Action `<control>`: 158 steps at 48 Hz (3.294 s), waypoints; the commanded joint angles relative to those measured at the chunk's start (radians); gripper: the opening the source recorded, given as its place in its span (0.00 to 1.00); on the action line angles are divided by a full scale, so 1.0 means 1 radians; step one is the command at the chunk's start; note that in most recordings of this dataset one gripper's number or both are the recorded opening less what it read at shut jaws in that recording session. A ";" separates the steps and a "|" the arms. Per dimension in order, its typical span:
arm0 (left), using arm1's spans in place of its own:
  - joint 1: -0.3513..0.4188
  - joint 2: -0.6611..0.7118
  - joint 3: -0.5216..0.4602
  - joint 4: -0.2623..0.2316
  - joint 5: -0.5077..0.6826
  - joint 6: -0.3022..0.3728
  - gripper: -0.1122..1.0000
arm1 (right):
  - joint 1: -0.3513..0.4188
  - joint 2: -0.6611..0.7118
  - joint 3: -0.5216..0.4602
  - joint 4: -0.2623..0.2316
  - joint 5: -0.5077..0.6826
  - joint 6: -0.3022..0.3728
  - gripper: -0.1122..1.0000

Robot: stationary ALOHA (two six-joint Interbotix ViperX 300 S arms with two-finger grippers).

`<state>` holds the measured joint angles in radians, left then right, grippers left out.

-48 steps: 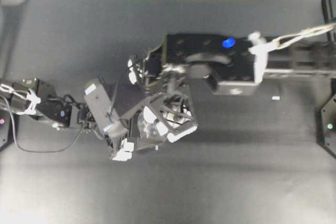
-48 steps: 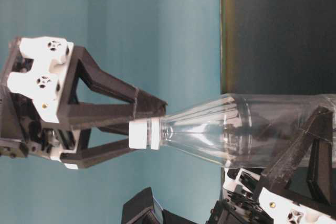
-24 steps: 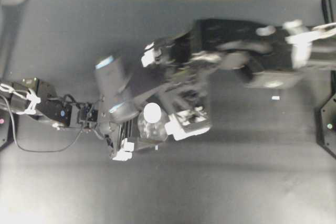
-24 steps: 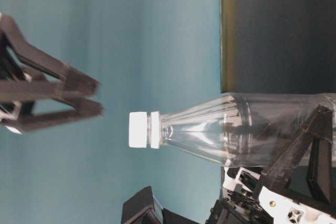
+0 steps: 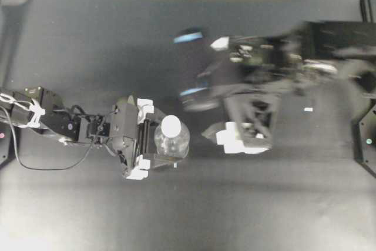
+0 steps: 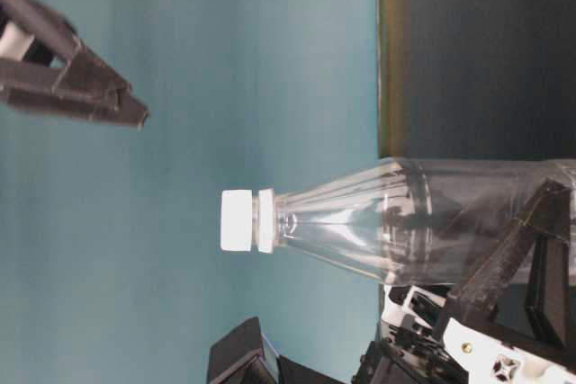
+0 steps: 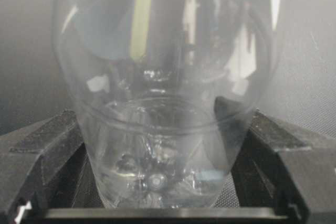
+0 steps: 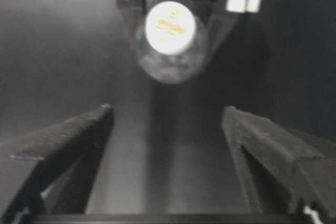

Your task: Open the bottle cap by holding the bottle with the left arm and twisting the cap with the right arm.

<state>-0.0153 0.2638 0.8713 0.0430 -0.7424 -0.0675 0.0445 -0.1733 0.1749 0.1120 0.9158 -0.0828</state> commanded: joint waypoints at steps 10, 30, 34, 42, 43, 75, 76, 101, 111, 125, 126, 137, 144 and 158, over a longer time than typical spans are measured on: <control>0.002 0.002 -0.008 0.002 0.006 -0.002 0.84 | 0.000 -0.172 0.176 0.003 -0.129 0.092 0.82; 0.000 0.002 -0.008 0.002 0.023 -0.002 0.84 | 0.009 -0.387 0.416 0.006 -0.426 0.117 0.82; 0.002 0.002 -0.008 0.002 0.023 -0.002 0.84 | 0.012 -0.410 0.460 0.006 -0.495 0.117 0.82; 0.002 0.002 -0.009 0.002 0.023 -0.002 0.84 | 0.012 -0.411 0.506 0.006 -0.565 0.117 0.82; 0.002 0.002 -0.008 0.002 0.023 -0.002 0.84 | 0.012 -0.411 0.508 0.006 -0.565 0.117 0.82; -0.003 0.002 -0.008 0.002 0.023 -0.002 0.84 | 0.012 -0.476 0.618 0.006 -0.617 0.117 0.82; -0.005 0.000 -0.009 0.002 0.023 -0.002 0.84 | 0.012 -0.477 0.621 0.006 -0.621 0.117 0.82; -0.014 0.000 -0.011 0.002 0.023 -0.003 0.84 | 0.014 -0.489 0.655 0.006 -0.664 0.117 0.82; -0.014 0.002 -0.011 0.002 0.023 -0.003 0.84 | 0.015 -0.491 0.660 0.006 -0.664 0.117 0.82; -0.014 0.002 -0.014 0.002 0.023 -0.003 0.84 | 0.020 -0.491 0.675 0.006 -0.664 0.117 0.82; -0.014 0.002 -0.014 0.002 0.023 -0.003 0.84 | 0.020 -0.492 0.675 0.006 -0.664 0.117 0.82; -0.014 0.002 -0.014 0.002 0.023 -0.003 0.84 | 0.021 -0.491 0.676 0.008 -0.666 0.117 0.82; -0.014 0.002 -0.014 0.002 0.025 -0.003 0.84 | 0.021 -0.492 0.676 0.008 -0.666 0.117 0.82; -0.014 0.002 -0.014 0.002 0.023 -0.003 0.84 | 0.025 -0.491 0.681 0.008 -0.664 0.117 0.82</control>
<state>-0.0261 0.2638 0.8652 0.0430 -0.7225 -0.0690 0.0660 -0.6657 0.8621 0.1181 0.2592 0.0276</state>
